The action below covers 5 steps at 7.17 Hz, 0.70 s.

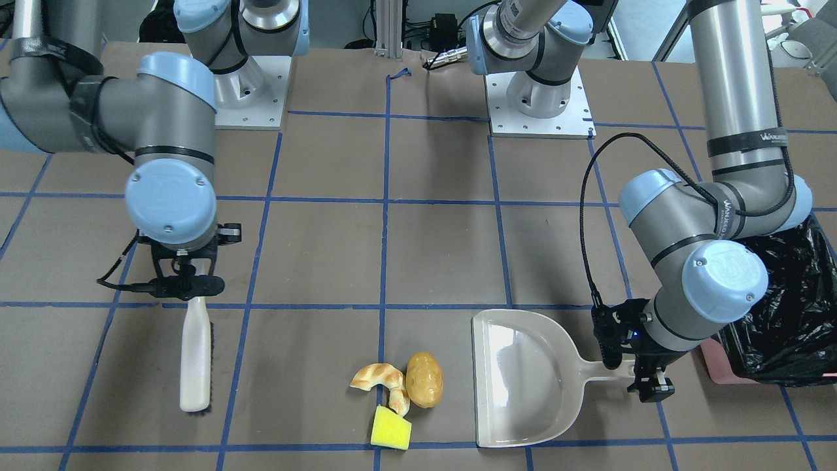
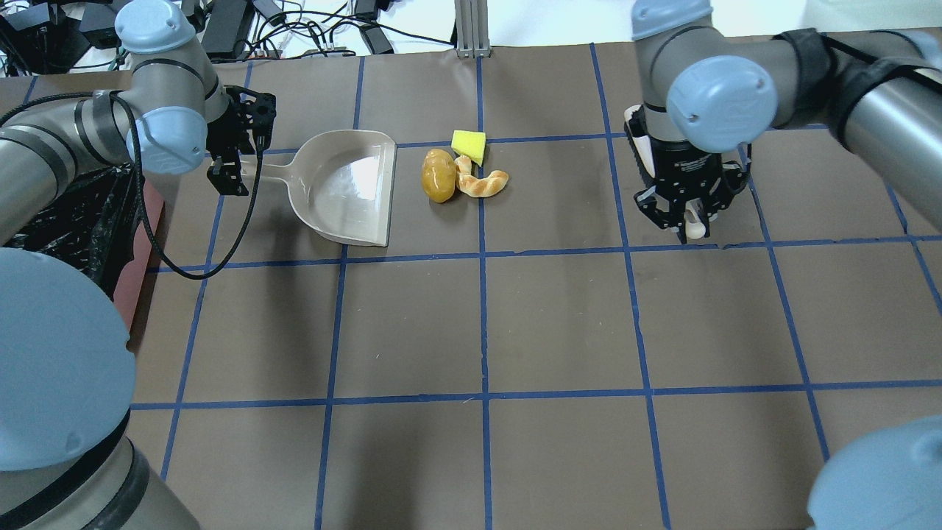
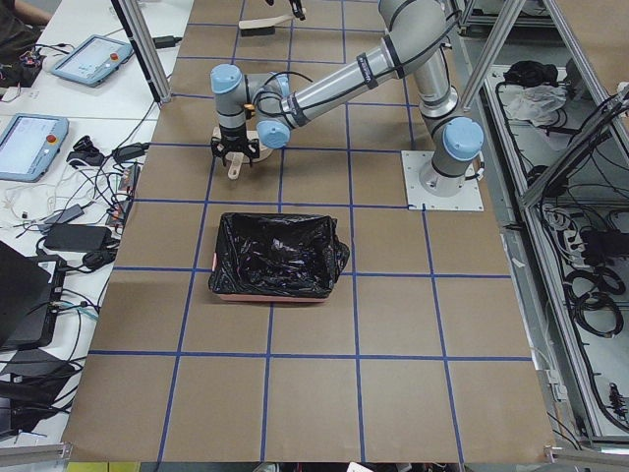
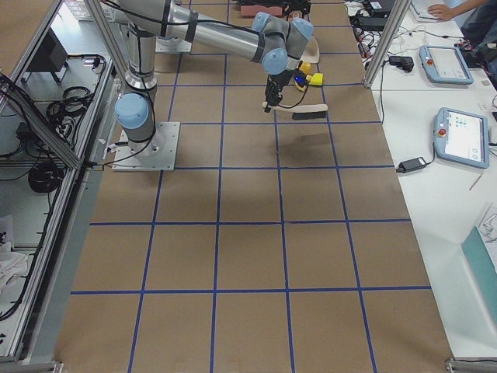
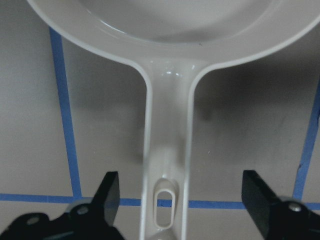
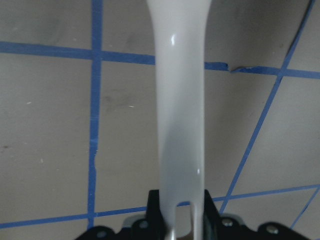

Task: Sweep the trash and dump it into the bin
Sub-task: 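Lift the brush with the right gripper and move it toward the food items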

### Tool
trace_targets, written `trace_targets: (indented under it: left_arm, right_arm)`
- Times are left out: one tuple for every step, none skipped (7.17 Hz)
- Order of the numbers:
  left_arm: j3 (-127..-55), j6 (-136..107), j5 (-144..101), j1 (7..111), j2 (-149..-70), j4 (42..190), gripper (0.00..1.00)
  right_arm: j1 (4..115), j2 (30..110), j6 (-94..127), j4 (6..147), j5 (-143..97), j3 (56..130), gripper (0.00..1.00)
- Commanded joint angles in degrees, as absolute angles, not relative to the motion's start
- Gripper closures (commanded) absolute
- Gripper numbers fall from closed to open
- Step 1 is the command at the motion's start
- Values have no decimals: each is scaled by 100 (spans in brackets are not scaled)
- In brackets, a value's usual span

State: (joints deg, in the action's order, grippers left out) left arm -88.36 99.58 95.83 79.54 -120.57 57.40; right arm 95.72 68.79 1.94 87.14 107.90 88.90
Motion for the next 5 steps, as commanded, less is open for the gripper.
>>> trace_targets:
  left_arm:
    - [-8824, 10010, 9589, 7954, -12085, 5739, 20]
    - [-8824, 10019, 9580, 7954, -12120, 5748, 26]
    - [-8824, 10054, 9580, 7954, -12164, 5757, 33]
    - [-8824, 10055, 9571, 7954, -12190, 5757, 37]
    - [-8755, 10055, 9319, 7954, -12182, 5757, 38]
  right_arm:
    - [10247, 6251, 990, 8192, 10715, 7941, 100]
    - [10361, 6084, 1245, 8183, 10357, 7719, 100]
    - [10632, 5960, 1561, 8183, 10188, 7699, 100]
    - [10765, 5889, 1634, 8157, 10187, 7673, 100]
    - [10836, 5784, 1861, 8165, 10143, 7664, 100]
